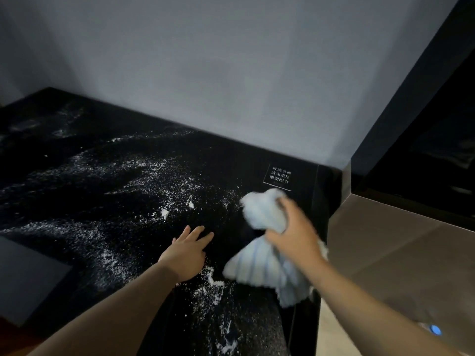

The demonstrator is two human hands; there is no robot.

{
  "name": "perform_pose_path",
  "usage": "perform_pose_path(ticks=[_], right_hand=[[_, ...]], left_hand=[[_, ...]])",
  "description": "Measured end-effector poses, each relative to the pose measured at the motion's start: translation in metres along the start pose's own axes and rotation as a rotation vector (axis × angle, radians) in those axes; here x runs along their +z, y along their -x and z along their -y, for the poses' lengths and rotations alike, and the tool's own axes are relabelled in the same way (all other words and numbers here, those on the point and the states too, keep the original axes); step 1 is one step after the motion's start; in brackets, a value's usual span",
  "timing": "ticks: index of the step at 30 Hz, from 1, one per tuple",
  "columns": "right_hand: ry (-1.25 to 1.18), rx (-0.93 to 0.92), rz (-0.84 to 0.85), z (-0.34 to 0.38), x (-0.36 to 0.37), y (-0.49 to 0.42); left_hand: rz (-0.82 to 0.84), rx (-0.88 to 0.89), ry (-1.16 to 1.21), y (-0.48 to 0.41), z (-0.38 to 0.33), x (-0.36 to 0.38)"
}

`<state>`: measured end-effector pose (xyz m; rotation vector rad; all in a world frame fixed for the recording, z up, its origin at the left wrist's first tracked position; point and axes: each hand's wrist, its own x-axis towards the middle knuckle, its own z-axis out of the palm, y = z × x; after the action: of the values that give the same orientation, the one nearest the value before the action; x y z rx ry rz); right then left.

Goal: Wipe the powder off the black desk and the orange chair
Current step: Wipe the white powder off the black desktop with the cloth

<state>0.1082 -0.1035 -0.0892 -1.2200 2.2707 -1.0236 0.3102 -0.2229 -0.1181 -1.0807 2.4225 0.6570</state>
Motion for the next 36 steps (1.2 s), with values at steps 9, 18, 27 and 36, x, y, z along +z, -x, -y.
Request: perform_pose_path(ticks=[9, 18, 27, 36], right_hand=[[0.399, -0.047, 0.264, 0.002, 0.027, 0.022], [0.52, 0.316, 0.154, -0.009, 0.006, -0.025], [0.28, 0.314, -0.2, 0.006, -0.012, -0.07], [0.637, 0.566, 0.041, -0.012, 0.033, -0.09]], left_hand=[[-0.016, -0.009, -0.056, 0.001, -0.001, 0.002], [-0.306, 0.122, -0.126, -0.01, 0.015, -0.05], [-0.158, 0.199, -0.26, -0.073, 0.026, -0.091], [-0.071, 0.154, -0.271, -0.118, 0.037, -0.107]])
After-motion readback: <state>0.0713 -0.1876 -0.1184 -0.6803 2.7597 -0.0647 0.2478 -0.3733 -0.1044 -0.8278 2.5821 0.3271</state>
